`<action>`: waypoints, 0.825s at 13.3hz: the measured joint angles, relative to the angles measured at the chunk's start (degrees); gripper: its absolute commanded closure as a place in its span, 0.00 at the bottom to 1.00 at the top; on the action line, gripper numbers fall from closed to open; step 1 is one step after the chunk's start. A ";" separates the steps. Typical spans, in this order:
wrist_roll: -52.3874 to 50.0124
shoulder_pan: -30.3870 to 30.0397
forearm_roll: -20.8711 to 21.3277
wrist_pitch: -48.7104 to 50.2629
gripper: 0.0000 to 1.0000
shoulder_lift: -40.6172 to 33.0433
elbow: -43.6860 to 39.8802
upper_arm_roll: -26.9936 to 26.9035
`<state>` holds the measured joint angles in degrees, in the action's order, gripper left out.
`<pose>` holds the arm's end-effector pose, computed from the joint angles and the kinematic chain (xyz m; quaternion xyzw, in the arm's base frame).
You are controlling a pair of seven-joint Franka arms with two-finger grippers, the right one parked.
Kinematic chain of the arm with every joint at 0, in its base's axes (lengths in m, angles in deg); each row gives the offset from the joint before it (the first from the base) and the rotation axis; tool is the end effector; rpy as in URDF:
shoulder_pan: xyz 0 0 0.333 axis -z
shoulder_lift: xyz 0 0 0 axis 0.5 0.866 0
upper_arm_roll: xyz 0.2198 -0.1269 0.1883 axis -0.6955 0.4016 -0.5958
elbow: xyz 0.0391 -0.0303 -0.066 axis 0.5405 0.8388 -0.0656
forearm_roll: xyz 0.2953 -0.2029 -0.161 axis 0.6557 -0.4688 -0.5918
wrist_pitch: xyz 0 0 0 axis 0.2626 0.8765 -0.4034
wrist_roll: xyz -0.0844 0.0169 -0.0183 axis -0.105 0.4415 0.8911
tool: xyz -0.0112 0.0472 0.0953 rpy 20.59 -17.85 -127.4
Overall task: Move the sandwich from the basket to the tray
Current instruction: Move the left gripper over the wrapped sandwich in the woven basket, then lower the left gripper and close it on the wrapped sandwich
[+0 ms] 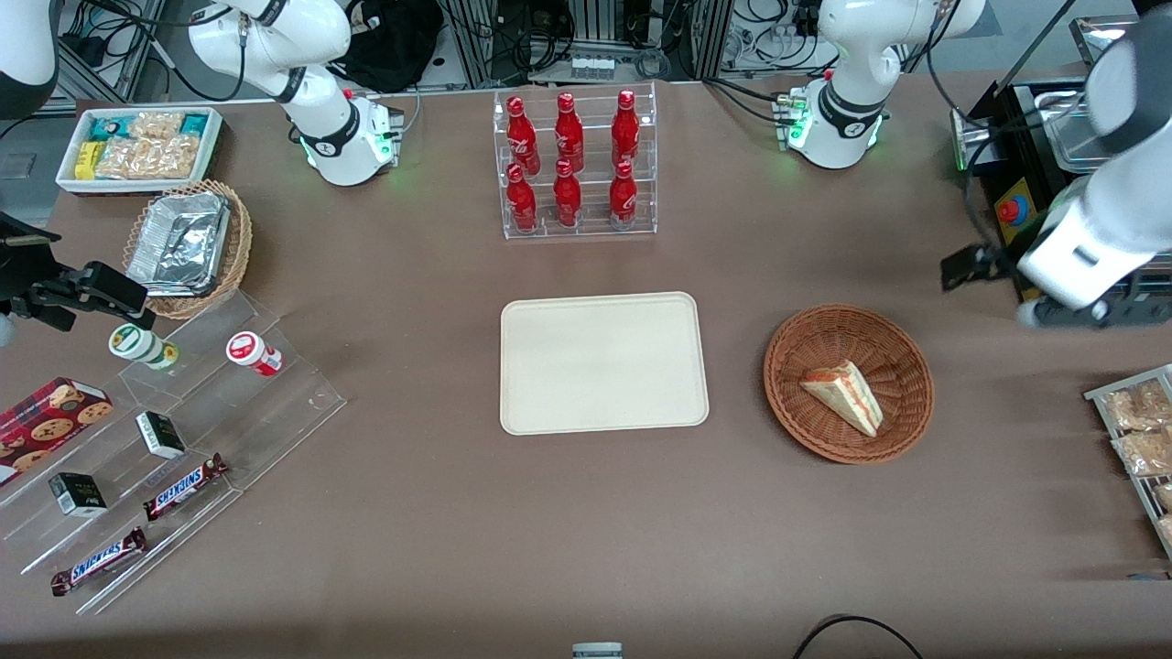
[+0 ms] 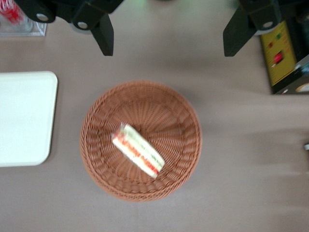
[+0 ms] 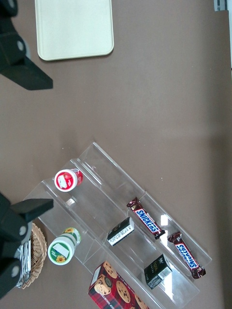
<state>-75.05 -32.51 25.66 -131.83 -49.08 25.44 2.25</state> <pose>0.5705 -0.0417 0.5198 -0.9978 -0.0069 0.0656 0.0036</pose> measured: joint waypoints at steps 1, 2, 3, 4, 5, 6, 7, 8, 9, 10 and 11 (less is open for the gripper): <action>-2.49 0.05 0.00 -4.60 0.00 1.24 2.26 0.62; -5.71 0.12 0.01 -9.82 0.00 2.02 5.28 1.35; -9.37 0.16 0.04 -14.70 0.00 2.36 8.57 2.12; -12.80 0.23 0.06 -19.22 0.00 2.40 11.73 2.66; -16.45 0.26 0.06 -23.59 0.00 2.37 14.65 3.04; -21.23 0.26 0.06 -27.58 0.00 2.37 17.35 3.37; -25.69 0.26 0.07 -31.10 0.00 2.39 19.89 3.66; -28.25 0.27 0.07 -33.99 0.00 2.42 22.21 3.82; -30.26 0.27 0.07 -36.74 0.00 2.56 24.38 3.85; -32.76 0.25 0.05 -39.37 0.00 2.93 26.13 3.84; -36.00 0.24 0.05 -41.58 0.00 3.60 27.26 3.85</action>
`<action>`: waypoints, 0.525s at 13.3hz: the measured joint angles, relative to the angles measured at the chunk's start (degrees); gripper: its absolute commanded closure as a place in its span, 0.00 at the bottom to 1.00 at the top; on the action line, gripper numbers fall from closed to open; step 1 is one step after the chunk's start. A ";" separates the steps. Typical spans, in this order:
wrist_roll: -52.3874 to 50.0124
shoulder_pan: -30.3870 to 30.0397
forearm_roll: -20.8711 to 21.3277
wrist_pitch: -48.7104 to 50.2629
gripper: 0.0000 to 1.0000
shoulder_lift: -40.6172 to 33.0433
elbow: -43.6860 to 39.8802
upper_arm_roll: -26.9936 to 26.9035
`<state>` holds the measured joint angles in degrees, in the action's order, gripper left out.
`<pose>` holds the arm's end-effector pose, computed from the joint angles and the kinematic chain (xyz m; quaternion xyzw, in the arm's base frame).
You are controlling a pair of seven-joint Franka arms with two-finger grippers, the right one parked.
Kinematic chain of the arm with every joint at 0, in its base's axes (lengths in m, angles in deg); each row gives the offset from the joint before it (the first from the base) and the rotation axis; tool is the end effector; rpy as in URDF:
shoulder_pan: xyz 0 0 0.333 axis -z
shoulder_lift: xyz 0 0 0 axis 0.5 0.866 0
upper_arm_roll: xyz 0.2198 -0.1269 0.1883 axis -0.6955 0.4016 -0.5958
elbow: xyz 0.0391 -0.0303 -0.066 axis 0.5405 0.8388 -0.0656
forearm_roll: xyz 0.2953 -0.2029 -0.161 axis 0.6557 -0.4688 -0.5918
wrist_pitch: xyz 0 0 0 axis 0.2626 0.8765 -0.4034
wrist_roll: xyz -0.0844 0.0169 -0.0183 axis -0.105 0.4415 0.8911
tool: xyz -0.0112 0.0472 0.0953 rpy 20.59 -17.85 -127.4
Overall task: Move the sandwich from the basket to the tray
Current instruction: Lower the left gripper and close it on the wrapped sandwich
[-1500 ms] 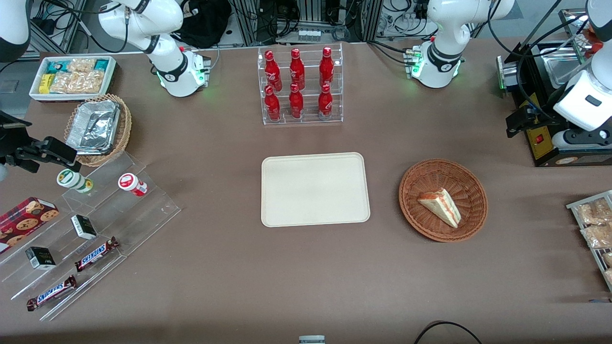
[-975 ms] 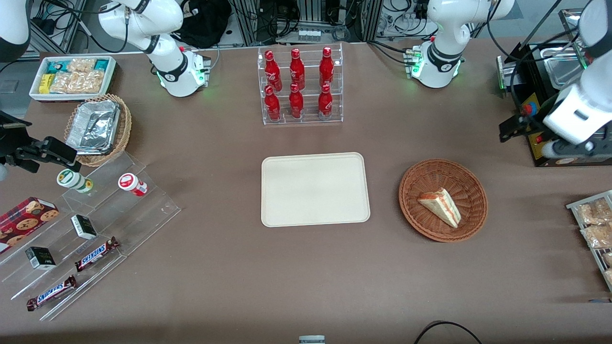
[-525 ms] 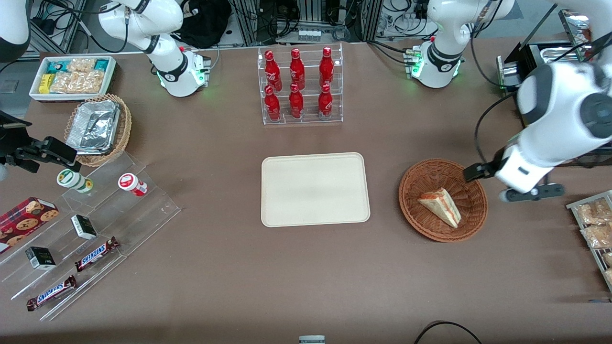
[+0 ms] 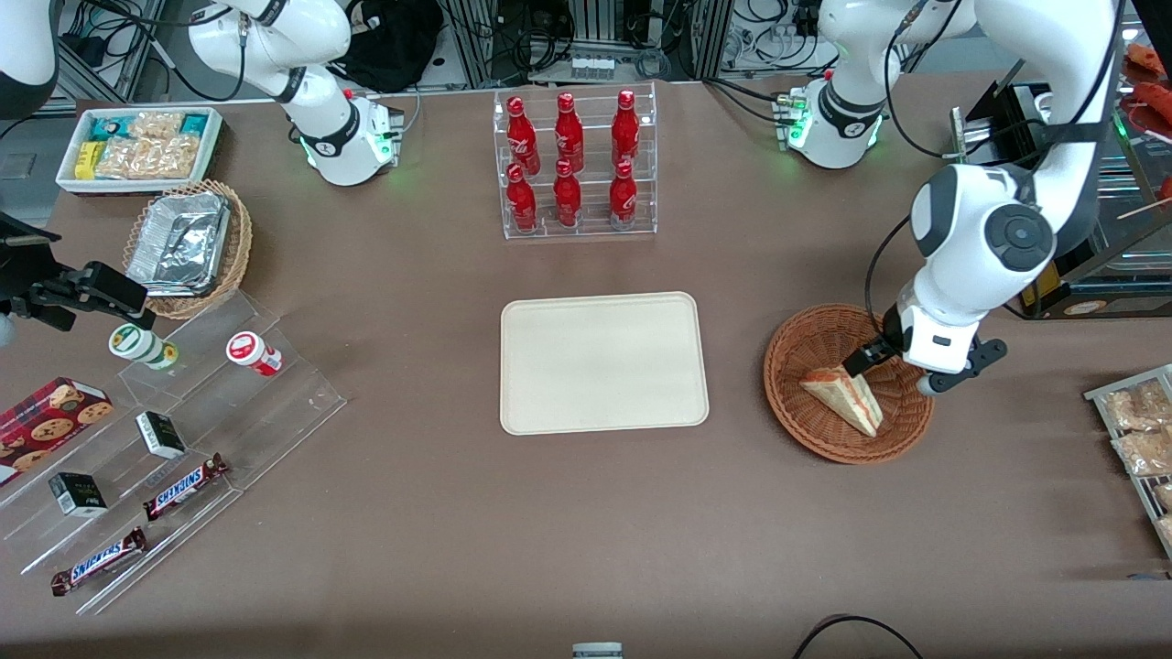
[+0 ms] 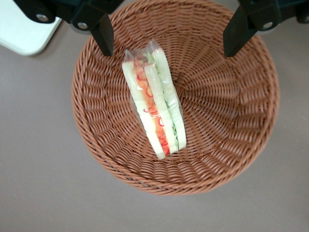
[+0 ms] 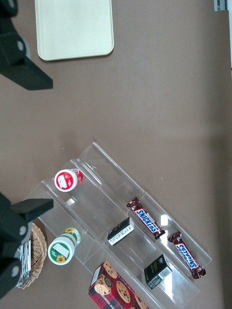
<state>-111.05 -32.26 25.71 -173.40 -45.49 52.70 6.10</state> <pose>0.5479 -0.0812 0.3285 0.9592 0.2810 0.0216 0.0219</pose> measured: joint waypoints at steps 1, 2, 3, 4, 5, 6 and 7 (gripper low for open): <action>-2.96 0.00 0.00 -1.38 0.00 0.94 0.48 0.06; -5.16 0.00 0.00 -2.27 0.00 1.93 0.53 0.26; -7.21 0.00 0.00 -3.23 0.00 2.85 0.53 0.55; -9.17 0.00 0.00 -4.21 0.00 3.66 0.51 0.81; -10.67 0.01 0.00 -5.18 0.00 4.52 0.46 1.09; -11.24 0.01 0.00 -5.44 0.00 5.00 0.36 1.23; -11.43 0.01 0.00 -5.64 0.00 5.30 0.25 1.28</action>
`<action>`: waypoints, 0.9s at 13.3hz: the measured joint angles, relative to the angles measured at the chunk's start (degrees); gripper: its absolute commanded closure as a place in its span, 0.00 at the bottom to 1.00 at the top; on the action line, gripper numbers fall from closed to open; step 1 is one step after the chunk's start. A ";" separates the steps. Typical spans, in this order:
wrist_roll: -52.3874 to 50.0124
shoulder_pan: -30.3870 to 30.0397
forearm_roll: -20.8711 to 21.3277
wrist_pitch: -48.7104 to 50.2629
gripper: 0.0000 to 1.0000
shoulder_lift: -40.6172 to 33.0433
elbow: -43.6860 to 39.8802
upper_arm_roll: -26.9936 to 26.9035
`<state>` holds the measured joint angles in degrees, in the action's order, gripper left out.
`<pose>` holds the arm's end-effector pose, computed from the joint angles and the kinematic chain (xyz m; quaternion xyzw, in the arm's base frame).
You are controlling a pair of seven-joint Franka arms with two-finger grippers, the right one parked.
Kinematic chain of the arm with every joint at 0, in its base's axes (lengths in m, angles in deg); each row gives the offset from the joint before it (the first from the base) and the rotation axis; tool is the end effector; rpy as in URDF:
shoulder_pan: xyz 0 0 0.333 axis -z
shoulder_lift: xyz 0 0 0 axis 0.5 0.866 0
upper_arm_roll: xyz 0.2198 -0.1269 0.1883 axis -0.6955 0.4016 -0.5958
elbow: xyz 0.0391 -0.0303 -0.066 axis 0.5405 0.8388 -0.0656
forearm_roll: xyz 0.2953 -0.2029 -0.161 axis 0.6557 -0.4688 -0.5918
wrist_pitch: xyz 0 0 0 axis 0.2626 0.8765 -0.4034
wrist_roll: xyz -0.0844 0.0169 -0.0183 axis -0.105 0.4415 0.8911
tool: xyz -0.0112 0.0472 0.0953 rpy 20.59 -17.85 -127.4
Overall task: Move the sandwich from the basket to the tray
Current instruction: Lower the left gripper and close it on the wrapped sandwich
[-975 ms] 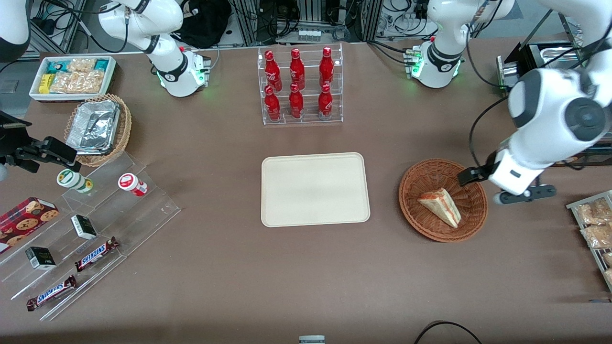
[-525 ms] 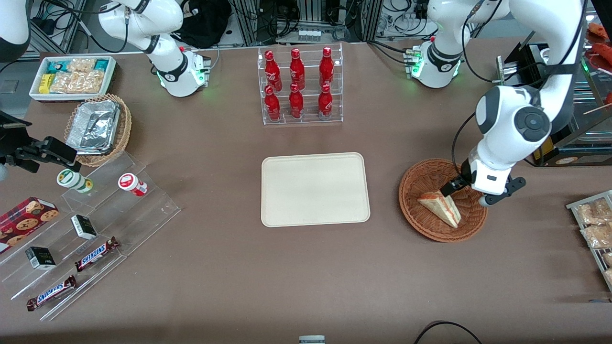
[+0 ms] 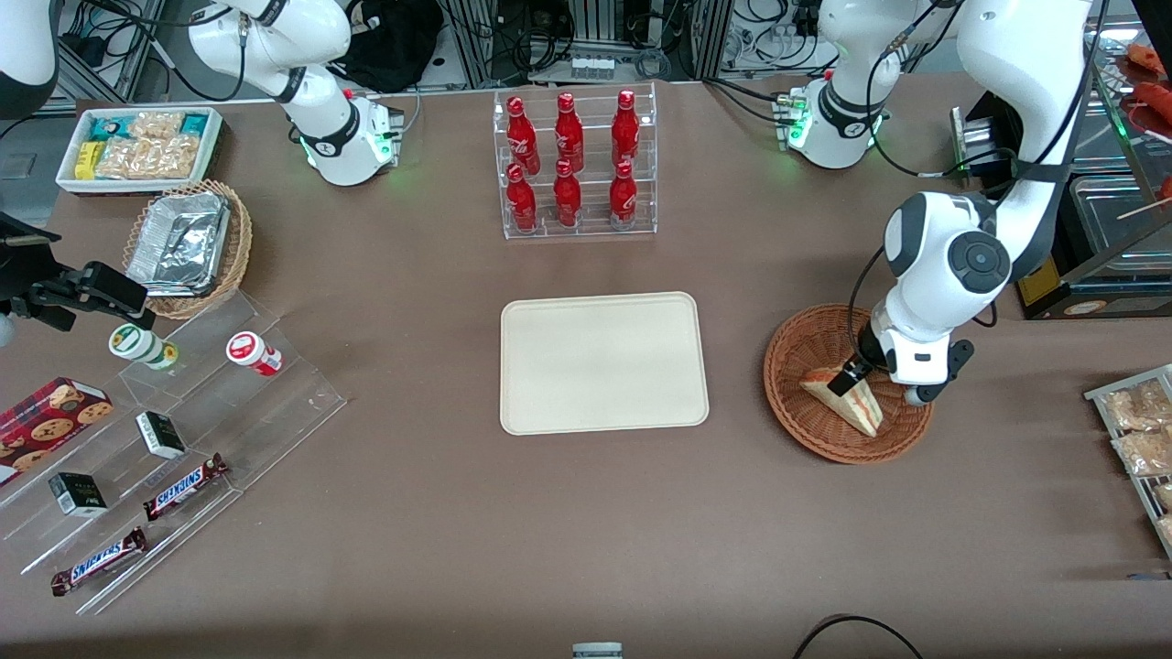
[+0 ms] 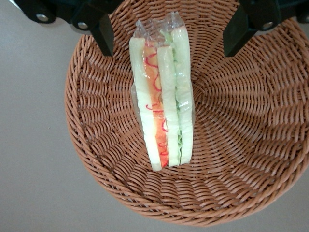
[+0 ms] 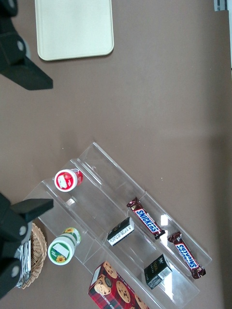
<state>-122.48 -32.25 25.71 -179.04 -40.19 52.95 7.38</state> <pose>0.5520 -0.0947 0.2858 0.9297 0.3664 0.0150 0.0348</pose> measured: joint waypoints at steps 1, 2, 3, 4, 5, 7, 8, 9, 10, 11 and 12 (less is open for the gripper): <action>-0.06 0.00 0.00 -0.21 0.00 0.22 -0.17 0.01; -0.10 0.00 0.00 -0.51 0.00 0.51 -0.30 0.01; -0.14 0.00 0.00 -1.02 0.01 0.98 -0.43 0.01; -0.19 0.00 0.00 -1.79 0.01 1.62 -0.68 0.01; -0.24 -0.01 0.00 -2.15 0.09 2.37 -1.39 0.01; -0.33 -0.01 0.00 -2.19 0.55 3.71 -2.95 0.00; -0.35 -0.02 0.00 -2.19 0.71 4.16 -3.48 0.00; -0.35 -0.05 0.00 -2.19 0.84 4.43 -3.83 0.00; -0.34 -0.07 0.00 -2.18 0.89 4.54 -4.02 0.00; -0.34 -0.09 0.00 -2.16 0.91 4.59 -4.04 0.00; -0.34 -0.09 0.00 -2.12 0.92 4.60 -4.05 0.00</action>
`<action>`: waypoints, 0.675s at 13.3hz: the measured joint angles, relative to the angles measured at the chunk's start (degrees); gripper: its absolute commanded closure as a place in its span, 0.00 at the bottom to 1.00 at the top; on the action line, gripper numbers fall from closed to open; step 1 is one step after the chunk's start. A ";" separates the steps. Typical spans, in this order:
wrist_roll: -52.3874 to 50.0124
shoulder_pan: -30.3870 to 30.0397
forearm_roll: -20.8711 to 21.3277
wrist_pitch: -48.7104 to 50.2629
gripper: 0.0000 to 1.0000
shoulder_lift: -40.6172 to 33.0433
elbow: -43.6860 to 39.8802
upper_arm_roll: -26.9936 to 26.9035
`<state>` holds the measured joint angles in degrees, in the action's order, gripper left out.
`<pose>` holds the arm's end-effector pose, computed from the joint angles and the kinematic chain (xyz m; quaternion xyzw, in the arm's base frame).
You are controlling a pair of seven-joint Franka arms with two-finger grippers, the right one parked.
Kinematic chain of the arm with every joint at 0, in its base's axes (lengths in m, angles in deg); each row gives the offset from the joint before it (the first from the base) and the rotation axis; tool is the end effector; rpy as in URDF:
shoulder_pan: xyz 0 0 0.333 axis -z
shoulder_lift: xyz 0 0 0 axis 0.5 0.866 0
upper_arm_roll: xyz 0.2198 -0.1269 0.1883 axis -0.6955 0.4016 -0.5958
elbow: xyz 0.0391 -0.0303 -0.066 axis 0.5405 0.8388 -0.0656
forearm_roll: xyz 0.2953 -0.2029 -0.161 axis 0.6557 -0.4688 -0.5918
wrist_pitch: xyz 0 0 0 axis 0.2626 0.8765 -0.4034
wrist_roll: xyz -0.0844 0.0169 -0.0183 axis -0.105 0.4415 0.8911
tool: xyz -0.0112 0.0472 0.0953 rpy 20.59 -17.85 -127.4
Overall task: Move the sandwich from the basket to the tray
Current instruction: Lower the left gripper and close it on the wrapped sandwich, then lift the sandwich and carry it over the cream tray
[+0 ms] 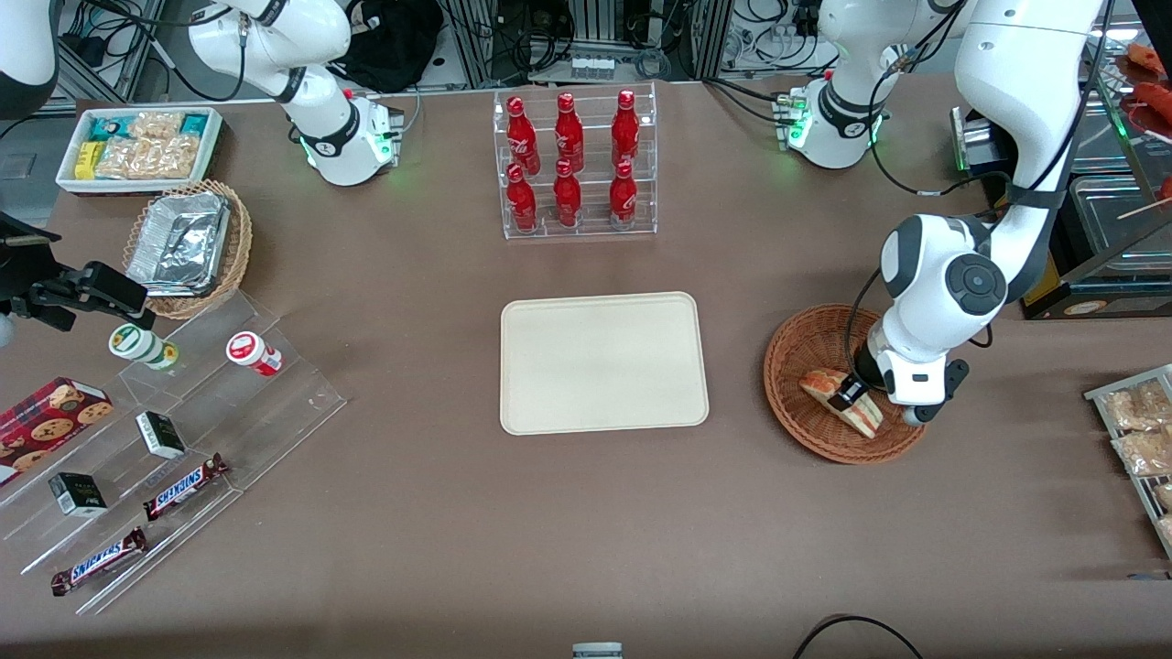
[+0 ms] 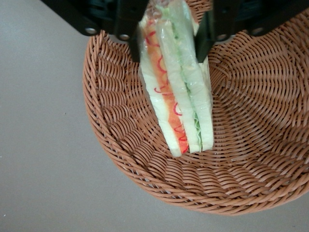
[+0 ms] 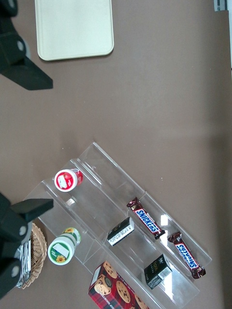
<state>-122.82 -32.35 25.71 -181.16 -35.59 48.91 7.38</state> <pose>0.5753 -0.0966 0.2733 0.9265 0.3724 0.0231 0.0491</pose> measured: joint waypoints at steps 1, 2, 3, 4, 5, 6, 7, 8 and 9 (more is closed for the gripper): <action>0.00 0.00 0.00 0.17 0.93 0.00 -0.05 0.00; 0.00 0.00 0.01 0.57 0.93 -0.03 -0.20 0.00; 0.01 0.00 0.01 1.58 0.93 -0.18 -0.59 0.00; 0.01 0.00 0.01 4.02 0.93 -0.63 -1.53 0.00; 0.01 0.01 0.01 8.26 0.93 -1.36 -3.29 0.01; 0.05 0.11 0.01 13.65 0.93 -2.26 -5.84 0.07; 0.10 0.56 0.01 19.80 0.93 -3.20 -9.39 0.16; 0.11 1.48 0.01 25.37 0.93 -3.86 -13.33 0.29; 0.10 2.94 0.00 30.10 0.93 -4.11 -17.53 0.39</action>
<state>-122.72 -29.40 25.71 -151.06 -39.70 31.38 7.77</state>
